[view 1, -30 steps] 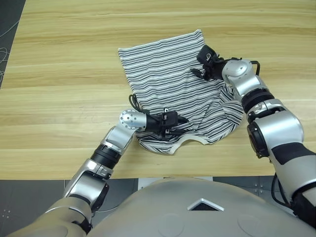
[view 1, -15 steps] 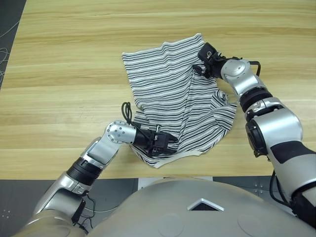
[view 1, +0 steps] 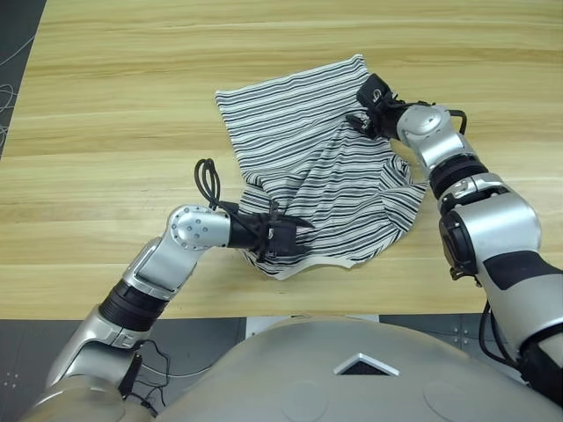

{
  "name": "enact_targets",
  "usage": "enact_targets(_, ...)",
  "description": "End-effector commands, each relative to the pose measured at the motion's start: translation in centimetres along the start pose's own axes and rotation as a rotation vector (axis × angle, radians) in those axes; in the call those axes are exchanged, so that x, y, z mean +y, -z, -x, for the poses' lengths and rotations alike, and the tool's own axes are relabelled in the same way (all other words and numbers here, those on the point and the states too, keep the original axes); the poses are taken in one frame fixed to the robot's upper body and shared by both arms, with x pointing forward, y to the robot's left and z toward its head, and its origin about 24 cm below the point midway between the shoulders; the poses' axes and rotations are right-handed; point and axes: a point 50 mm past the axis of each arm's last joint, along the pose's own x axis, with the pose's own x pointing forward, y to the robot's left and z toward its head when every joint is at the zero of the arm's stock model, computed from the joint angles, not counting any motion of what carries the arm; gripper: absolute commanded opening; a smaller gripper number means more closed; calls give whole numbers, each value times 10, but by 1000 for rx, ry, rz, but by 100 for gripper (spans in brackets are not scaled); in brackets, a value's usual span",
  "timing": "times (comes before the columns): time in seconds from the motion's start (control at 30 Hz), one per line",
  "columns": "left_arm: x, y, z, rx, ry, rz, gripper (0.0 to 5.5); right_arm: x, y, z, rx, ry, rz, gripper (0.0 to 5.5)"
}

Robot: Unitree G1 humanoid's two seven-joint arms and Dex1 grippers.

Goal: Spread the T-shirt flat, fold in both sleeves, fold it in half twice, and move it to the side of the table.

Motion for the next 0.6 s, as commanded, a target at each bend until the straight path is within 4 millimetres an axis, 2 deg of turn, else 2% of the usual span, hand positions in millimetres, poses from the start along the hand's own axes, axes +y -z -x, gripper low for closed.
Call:
enact_targets(0.03,20,-22,20,-183,-62,131,194,-7,-9,3,-67,-38,-172,259)
enact_targets(0.13,28,-31,36,-296,-90,224,194,-19,-35,9,-209,-85,-269,259)
enact_targets(0.23,36,-27,47,-284,-138,250,194,-31,-50,20,-318,-132,-315,259)
enact_targets(0.37,45,11,63,-105,-214,277,194,-51,-62,49,-498,-232,-365,259)
enact_targets(0.47,46,36,74,10,-231,297,194,-66,-56,71,-533,-249,-328,259)
enact_targets(0.6,47,56,83,128,-222,288,194,-65,-11,88,-325,-294,-62,259)
